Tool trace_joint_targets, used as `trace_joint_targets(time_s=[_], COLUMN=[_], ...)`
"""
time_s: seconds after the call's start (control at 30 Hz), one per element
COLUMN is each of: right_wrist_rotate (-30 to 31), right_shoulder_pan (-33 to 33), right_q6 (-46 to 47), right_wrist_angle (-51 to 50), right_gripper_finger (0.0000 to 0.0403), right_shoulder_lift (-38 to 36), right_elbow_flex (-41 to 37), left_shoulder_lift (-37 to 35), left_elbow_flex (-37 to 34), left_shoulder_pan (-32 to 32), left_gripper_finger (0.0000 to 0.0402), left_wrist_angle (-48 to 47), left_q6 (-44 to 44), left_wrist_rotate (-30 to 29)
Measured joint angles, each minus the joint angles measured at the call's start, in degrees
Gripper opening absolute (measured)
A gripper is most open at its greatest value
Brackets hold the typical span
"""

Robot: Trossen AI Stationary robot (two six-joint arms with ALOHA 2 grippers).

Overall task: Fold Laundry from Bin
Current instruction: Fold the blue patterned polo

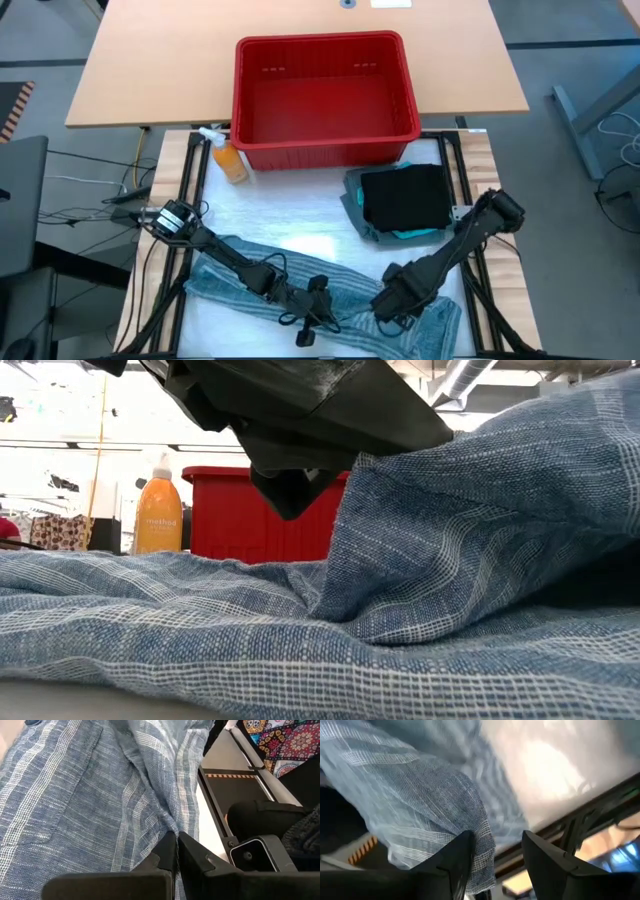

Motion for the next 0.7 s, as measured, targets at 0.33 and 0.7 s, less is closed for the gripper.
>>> trace_joint_targets(time_s=[0.33, 0.7], right_wrist_rotate=[4.5, 4.9], right_shoulder_pan=[-2.4, -5.9], right_q6=[-6.6, -13.9], right_wrist_angle=[0.0, 0.0], right_gripper_finger=[0.0196, 0.0227], right_shoulder_lift=[-2.1, -2.2], right_elbow_flex=[0.0, 0.0], left_shoulder_lift=[0.0, 0.0], left_elbow_flex=[0.0, 0.0], left_shoulder_pan=[0.0, 0.0], left_gripper_finger=[0.0, 0.0], left_wrist_angle=[0.0, -0.6], left_q6=[-0.9, -1.4], left_wrist_rotate=[0.1, 0.0])
